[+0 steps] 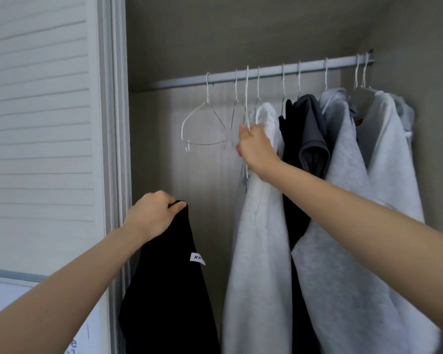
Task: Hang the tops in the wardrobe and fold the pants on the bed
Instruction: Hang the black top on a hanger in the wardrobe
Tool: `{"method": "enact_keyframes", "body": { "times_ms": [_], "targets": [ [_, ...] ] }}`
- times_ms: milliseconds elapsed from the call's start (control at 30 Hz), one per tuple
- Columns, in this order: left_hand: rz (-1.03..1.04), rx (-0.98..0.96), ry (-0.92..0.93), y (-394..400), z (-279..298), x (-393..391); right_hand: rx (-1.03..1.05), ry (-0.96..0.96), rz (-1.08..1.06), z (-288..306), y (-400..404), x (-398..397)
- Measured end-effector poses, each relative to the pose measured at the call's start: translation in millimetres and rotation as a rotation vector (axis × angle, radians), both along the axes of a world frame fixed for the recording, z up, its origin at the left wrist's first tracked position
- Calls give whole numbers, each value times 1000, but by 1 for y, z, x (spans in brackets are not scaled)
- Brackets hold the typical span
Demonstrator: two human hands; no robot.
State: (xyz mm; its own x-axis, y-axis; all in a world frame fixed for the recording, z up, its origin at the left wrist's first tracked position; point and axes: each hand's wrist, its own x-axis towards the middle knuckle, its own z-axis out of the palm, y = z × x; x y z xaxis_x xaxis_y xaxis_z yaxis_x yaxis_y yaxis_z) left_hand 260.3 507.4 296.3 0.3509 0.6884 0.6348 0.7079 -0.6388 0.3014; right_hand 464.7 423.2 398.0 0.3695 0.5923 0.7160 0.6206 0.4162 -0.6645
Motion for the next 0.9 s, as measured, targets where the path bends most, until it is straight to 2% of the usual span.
{"method": "enact_keyframes", "body": {
  "times_ms": [200, 300, 500, 733, 900],
  "targets": [
    [36, -46, -96, 3, -16, 3, -99, 239, 158, -67, -58, -10],
    [42, -101, -121, 3, -28, 9, -96, 250, 183, -100, -87, -7],
    [25, -194, -118, 8, -48, 24, 39, 354, 310, -100, -110, 15],
    [2, -231, -134, 7, -56, 35, 238, 216, 257, -79, -131, 10],
    [23, -232, -158, 9, -55, 31, 241, 221, 283, -94, -167, 6]
  ]
}}
